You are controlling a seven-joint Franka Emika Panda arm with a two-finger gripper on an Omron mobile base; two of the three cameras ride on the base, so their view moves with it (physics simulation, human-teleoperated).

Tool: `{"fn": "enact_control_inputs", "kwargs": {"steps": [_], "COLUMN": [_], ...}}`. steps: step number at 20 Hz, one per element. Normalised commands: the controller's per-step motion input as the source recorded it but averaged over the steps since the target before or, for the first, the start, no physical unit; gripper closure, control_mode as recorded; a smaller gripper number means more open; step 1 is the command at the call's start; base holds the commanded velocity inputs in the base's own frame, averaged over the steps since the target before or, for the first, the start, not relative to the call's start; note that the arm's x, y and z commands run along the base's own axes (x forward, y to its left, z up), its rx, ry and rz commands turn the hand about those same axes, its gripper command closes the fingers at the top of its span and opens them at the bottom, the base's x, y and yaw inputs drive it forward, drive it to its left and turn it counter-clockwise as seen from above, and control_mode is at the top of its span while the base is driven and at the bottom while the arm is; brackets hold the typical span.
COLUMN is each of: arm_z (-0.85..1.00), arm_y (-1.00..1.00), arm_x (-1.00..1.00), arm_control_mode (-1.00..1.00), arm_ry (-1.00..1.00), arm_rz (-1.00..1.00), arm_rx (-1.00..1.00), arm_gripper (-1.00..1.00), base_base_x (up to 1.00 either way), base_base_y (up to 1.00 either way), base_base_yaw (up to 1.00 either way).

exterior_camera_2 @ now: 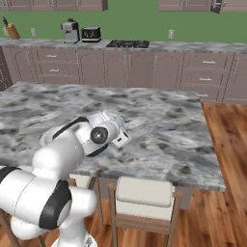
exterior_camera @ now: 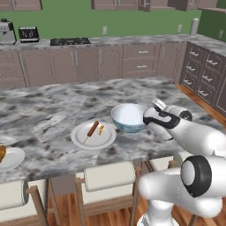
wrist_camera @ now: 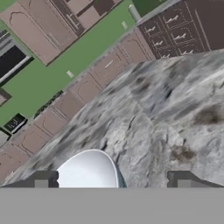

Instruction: Take the smaller bowl and place it next to the appetizer plate on the dining counter , and place the larger bowl next to the plate with cooked food.

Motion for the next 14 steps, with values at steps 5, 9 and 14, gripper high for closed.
{"fn": "enact_control_inputs", "kwargs": {"steps": [5, 9, 14], "arm_z": [1.0, 1.0, 1.0], "arm_y": [-0.02, 0.0, 0.09], "arm_x": [-0.03, -0.35, -0.41], "arm_control_mode": [-1.0, -1.0, -1.0], "arm_ry": [0.21, 0.43, 0.43], "arm_rz": [-0.08, -0.06, 0.0], "arm_rx": [-0.01, 0.0, 0.0], "arm_gripper": [-1.0, -1.0, -1.0], "base_base_x": [0.0, 0.0, 0.0], "base_base_y": [0.0, 0.0, 0.0], "base_base_yaw": [0.0, 0.0, 0.0]}}
